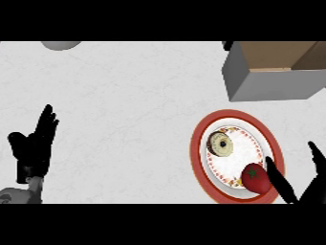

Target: Pick the cupcake from the plate and place it in the cardboard box

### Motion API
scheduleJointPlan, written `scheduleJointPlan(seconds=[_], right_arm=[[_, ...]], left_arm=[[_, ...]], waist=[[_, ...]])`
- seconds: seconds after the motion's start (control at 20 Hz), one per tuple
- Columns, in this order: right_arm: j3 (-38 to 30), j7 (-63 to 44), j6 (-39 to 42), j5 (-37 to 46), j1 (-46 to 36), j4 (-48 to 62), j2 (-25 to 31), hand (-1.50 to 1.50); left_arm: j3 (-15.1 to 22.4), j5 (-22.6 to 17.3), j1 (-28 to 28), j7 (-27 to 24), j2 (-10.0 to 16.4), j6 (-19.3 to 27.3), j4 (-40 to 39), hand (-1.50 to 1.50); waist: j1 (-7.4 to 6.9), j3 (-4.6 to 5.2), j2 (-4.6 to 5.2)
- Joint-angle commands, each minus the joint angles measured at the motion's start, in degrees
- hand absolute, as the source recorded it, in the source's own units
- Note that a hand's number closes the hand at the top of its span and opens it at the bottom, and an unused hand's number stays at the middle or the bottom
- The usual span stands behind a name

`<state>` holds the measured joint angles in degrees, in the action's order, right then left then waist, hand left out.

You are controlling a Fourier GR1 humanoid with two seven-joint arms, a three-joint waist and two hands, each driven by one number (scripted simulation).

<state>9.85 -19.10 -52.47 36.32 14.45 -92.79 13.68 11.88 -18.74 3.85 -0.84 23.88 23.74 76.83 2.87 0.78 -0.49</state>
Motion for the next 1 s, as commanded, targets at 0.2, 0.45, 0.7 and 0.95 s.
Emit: scheduleJointPlan(seconds=[0.2,0.45,0.7,0.95], right_arm=[[3.54,-21.67,13.67,15.60,10.76,-18.03,-2.49,-1.50],[6.67,-37.01,30.30,24.90,8.46,-27.45,-4.14,-1.50],[13.73,-51.71,46.39,32.81,2.58,-33.48,-10.34,-1.50],[13.55,-62.44,56.51,33.88,-7.96,-31.35,-13.52,-1.50]], left_arm=[[0.54,1.17,0.17,-0.22,-0.51,0.62,0.34,0.00],[0.86,1.17,2.36,1.37,-0.81,-0.06,0.11,0.00],[0.96,1.72,1.42,-1.14,-2.27,-0.41,-1.69,0.00],[-0.01,1.59,2.00,-2.12,-1.94,-2.02,-3.75,0.00]], waist=[[-1.08,-0.04,0.42],[-2.66,-0.23,0.79],[-3.42,-0.41,0.70],[-3.91,-0.55,0.77]])
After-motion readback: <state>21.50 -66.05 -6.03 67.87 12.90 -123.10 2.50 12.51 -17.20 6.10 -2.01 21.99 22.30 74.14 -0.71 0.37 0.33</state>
